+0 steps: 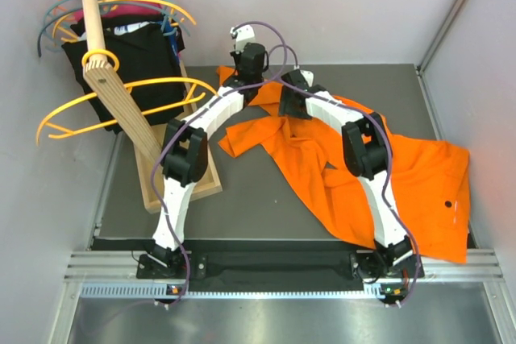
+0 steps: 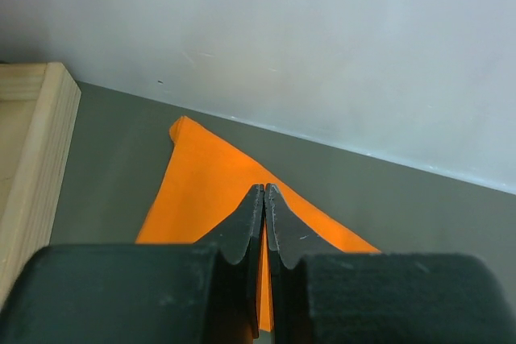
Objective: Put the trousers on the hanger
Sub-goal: Flatten out the trousers at the center of the board.
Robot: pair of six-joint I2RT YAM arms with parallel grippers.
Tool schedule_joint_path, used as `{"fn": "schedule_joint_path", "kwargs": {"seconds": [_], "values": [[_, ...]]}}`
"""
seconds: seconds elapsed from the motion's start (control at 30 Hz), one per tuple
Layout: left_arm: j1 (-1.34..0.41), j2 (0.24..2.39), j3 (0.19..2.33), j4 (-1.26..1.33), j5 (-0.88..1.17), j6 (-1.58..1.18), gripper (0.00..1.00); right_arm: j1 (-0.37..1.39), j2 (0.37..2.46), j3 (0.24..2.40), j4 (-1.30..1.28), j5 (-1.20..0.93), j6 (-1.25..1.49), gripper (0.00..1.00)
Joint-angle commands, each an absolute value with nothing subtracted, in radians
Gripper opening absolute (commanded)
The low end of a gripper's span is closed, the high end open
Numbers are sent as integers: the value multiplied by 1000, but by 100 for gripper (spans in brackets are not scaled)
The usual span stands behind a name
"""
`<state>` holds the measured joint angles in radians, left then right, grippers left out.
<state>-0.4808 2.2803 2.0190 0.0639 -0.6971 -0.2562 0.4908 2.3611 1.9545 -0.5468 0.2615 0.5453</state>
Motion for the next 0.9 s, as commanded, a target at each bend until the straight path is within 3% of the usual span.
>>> {"fn": "schedule_joint_path", "kwargs": {"seconds": [0.0, 0.4, 0.53, 0.7, 0.87], "values": [[-482, 2192, 2013, 34, -675, -291, 7, 506, 2390, 1844, -684, 197, 563, 68], [-482, 2140, 1939, -41, -703, -321, 7, 661, 2143, 1334, -589, -199, 600, 69], [-483, 2132, 1922, -113, -686, -354, 6, 701, 1993, 1234, -584, -216, 572, 70], [-485, 2123, 1914, -290, -776, -512, 9, 628, 1779, 1196, -584, -203, 552, 74], [-486, 2155, 1948, -435, -717, -592, 15, 356, 1654, 1222, -580, -290, 554, 84]]}}
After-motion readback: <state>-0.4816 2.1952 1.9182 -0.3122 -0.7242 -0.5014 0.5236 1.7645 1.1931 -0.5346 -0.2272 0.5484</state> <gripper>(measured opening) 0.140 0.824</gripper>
